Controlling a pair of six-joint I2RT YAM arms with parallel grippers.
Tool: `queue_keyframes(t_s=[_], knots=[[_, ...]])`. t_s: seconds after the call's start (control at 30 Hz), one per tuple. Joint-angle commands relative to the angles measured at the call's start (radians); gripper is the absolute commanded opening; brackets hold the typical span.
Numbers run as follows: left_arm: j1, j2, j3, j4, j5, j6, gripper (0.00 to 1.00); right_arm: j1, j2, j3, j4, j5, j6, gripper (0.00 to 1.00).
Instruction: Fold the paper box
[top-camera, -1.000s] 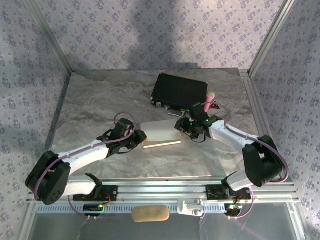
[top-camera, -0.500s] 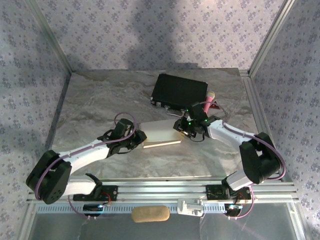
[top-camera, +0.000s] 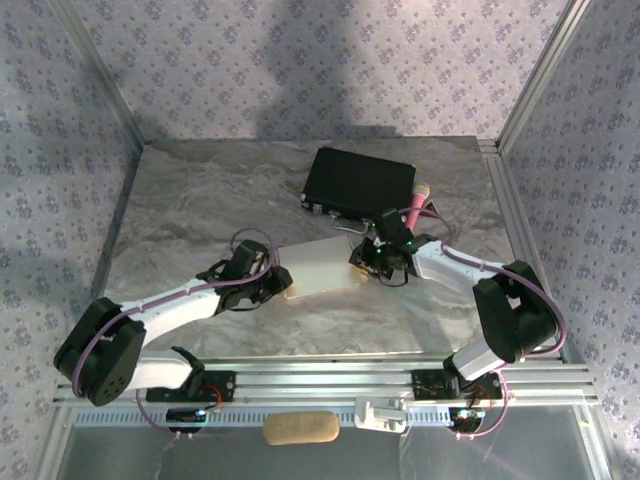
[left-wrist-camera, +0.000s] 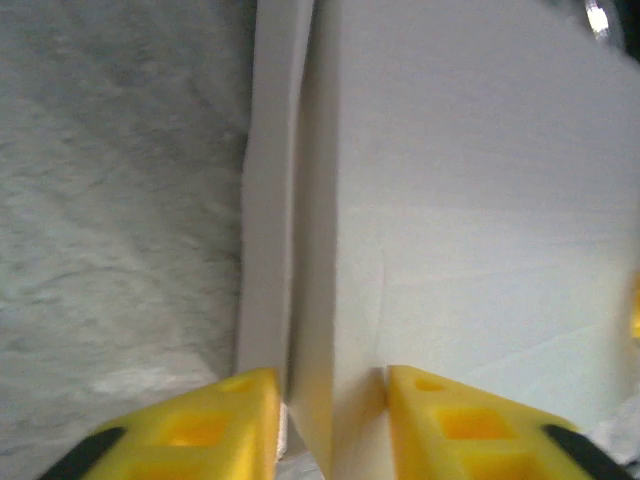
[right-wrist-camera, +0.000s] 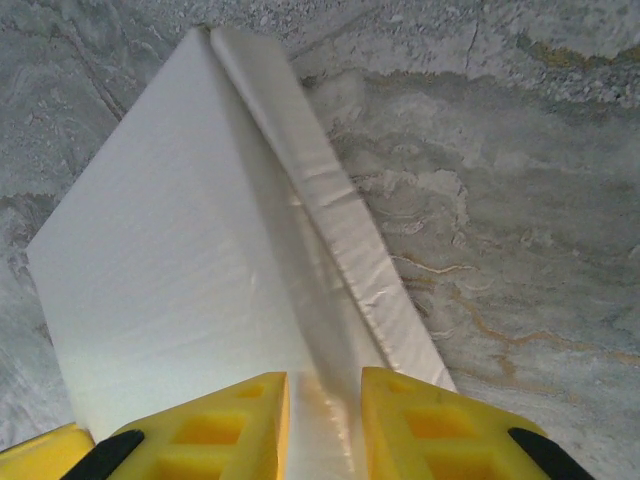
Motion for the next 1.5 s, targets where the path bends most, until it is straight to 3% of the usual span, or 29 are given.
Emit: queue_keyframes(t_s=[0.0, 0.2, 0.57, 0.8, 1.03, 1.23, 1.47], knots=[[-0.002, -0.018, 0.048, -0.143, -0.038, 0.058, 0.44, 0.006, -0.014, 0.006, -0.039, 0.023, -0.014, 0.26], [-0.001, -0.063, 0.078, -0.241, -0.084, 0.111, 0.55, 0.007, -0.025, 0.007, -0.056, 0.037, -0.025, 0.26], [0.016, -0.056, 0.106, -0.238, -0.087, 0.157, 0.55, 0.008, -0.106, -0.019, -0.096, 0.112, -0.017, 0.29], [0.023, 0.008, 0.065, -0.151, -0.054, 0.157, 0.43, 0.013, -0.225, -0.096, -0.092, 0.161, 0.009, 0.32], [0.025, 0.039, 0.02, -0.079, -0.044, 0.148, 0.28, 0.079, -0.297, -0.172, -0.021, 0.15, 0.05, 0.39], [0.025, 0.045, -0.009, -0.06, -0.043, 0.144, 0.26, 0.118, -0.305, -0.233, 0.071, 0.115, 0.106, 0.42], [0.029, 0.033, -0.03, -0.048, -0.044, 0.14, 0.15, 0.181, -0.315, -0.298, 0.197, 0.132, 0.169, 0.44]])
